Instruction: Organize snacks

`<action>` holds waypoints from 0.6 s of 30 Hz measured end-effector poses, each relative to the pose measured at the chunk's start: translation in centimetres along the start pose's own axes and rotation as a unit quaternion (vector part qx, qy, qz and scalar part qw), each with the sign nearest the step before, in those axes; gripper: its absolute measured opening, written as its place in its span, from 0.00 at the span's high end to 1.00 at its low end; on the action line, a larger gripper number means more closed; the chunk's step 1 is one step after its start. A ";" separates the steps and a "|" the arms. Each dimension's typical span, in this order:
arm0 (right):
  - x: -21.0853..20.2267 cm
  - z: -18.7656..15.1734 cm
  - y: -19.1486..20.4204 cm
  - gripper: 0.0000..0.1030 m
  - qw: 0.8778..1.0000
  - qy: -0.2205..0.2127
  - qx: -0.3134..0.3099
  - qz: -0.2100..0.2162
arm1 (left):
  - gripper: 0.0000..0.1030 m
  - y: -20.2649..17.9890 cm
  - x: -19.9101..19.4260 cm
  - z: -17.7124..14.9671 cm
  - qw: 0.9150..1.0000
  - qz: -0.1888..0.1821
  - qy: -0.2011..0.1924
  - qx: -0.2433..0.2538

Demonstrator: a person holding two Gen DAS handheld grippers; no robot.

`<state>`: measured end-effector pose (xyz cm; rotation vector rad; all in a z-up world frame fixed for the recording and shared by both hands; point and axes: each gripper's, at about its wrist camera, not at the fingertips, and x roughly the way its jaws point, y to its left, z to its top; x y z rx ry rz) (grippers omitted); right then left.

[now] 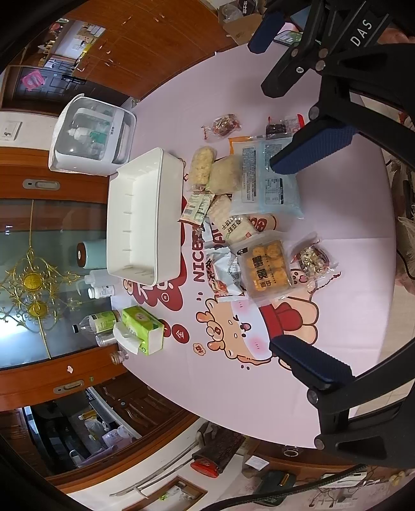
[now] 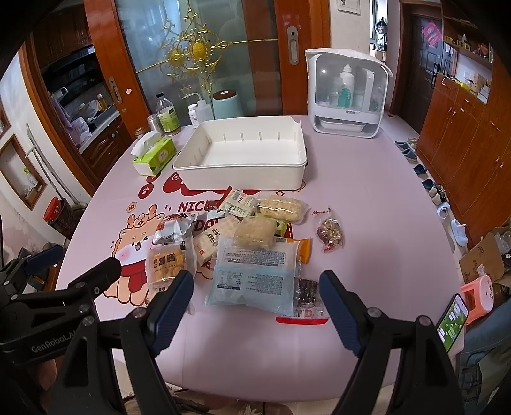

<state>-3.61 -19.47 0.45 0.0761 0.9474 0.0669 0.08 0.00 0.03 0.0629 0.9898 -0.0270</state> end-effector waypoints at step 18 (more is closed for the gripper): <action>-0.1 -0.2 0.0 0.21 1.000 -0.001 0.005 -0.003 | 0.03 0.1 -0.2 -1.1 1.000 -0.002 0.000 0.001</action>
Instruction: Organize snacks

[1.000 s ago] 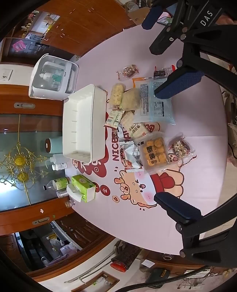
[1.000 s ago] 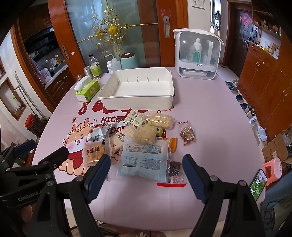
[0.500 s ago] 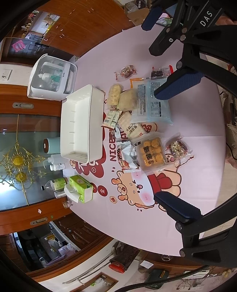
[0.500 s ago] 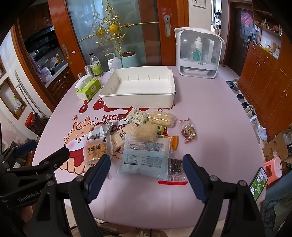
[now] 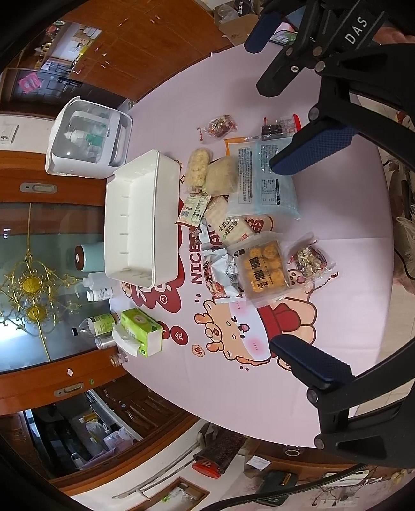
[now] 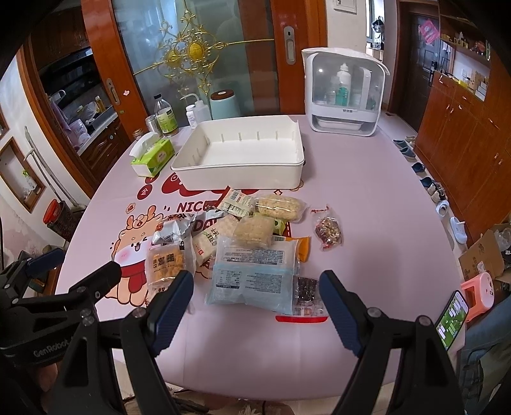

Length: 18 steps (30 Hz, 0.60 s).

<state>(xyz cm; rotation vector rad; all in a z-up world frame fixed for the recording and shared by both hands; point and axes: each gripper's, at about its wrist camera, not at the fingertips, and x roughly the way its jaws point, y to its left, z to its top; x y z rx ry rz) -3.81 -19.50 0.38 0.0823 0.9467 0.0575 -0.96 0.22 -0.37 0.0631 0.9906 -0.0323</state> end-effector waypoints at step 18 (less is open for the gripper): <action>-0.1 0.0 -0.3 0.21 1.000 0.002 0.002 0.001 | 0.03 -0.3 0.0 0.1 1.000 0.000 -0.002 0.002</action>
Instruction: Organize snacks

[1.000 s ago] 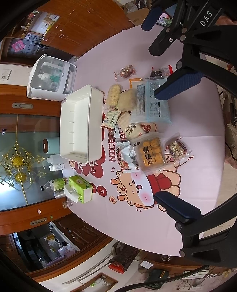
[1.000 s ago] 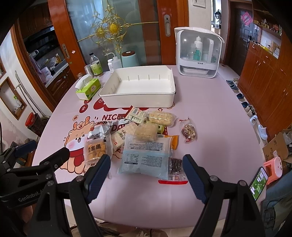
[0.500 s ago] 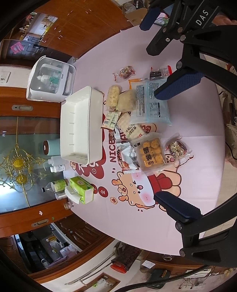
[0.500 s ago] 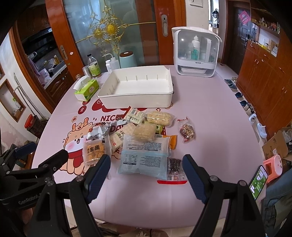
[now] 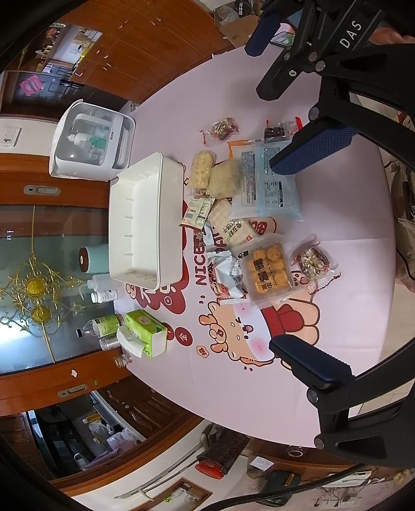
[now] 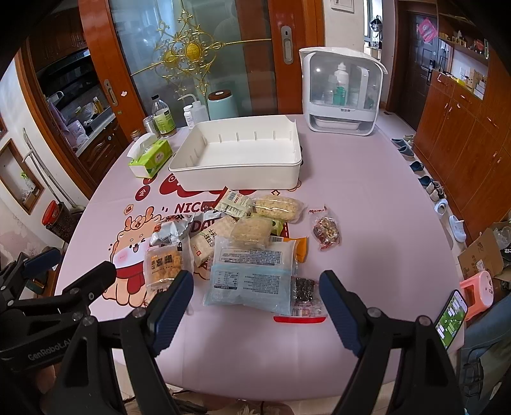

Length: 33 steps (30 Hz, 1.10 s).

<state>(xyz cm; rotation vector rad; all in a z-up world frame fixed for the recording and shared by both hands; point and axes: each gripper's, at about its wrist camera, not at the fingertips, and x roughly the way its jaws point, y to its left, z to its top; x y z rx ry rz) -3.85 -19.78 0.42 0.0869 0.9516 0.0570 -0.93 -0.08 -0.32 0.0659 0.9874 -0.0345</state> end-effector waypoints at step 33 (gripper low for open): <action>0.6 0.0 -0.7 0.21 1.000 0.019 0.001 0.003 | 0.03 -0.6 0.5 0.0 1.000 -0.009 0.018 -0.009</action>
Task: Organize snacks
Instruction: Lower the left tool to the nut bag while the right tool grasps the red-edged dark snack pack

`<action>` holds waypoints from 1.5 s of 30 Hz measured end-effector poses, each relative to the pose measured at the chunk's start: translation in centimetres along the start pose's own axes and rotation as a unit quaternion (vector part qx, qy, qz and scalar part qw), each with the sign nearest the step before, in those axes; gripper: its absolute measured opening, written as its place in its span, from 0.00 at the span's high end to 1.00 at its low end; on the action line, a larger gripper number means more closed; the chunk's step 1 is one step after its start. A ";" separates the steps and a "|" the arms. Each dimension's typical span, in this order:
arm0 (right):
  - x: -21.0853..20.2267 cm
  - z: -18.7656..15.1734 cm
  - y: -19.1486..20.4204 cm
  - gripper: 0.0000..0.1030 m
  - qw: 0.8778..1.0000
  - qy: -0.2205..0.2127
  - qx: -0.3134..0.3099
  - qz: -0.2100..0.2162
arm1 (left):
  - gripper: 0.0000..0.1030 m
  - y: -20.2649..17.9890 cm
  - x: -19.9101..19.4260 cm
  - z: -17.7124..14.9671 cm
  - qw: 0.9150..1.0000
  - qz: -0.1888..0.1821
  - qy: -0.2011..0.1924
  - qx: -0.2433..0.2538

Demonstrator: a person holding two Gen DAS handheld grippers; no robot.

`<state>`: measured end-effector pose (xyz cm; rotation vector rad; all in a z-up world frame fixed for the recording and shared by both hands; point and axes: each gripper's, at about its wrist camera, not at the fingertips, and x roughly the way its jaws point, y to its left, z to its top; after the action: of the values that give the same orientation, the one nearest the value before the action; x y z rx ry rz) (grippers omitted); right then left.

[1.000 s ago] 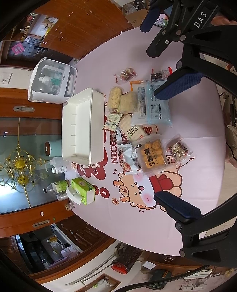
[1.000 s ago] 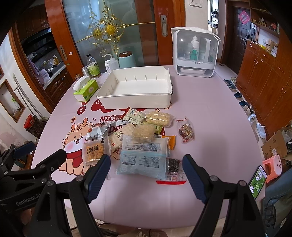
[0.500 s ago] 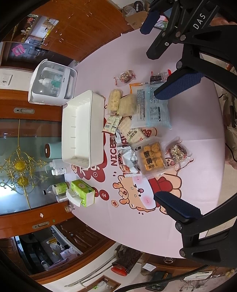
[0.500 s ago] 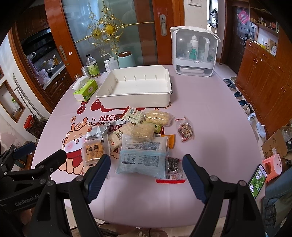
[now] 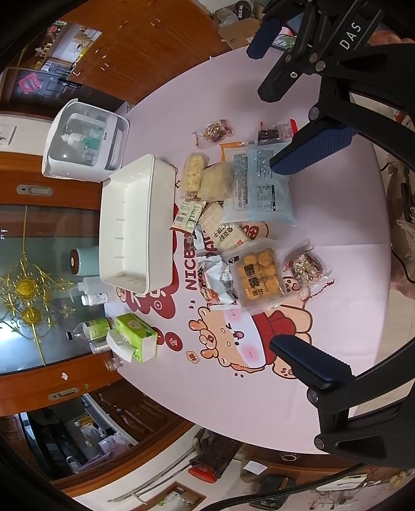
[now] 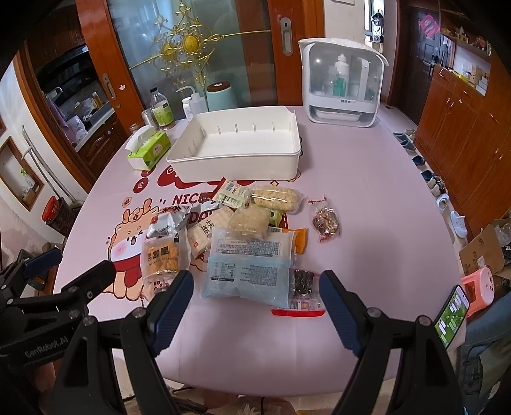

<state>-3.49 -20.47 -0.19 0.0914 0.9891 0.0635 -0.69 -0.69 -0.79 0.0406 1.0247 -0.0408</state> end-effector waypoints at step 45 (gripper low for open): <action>16.4 -2.2 -9.3 0.22 0.991 0.134 -0.021 -0.016 | 0.08 5.6 19.6 -6.3 0.972 0.019 0.197 -0.124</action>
<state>3.74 -28.03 -16.01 0.0279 1.2565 0.0679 4.41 4.94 -20.70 -0.1664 1.4193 0.1352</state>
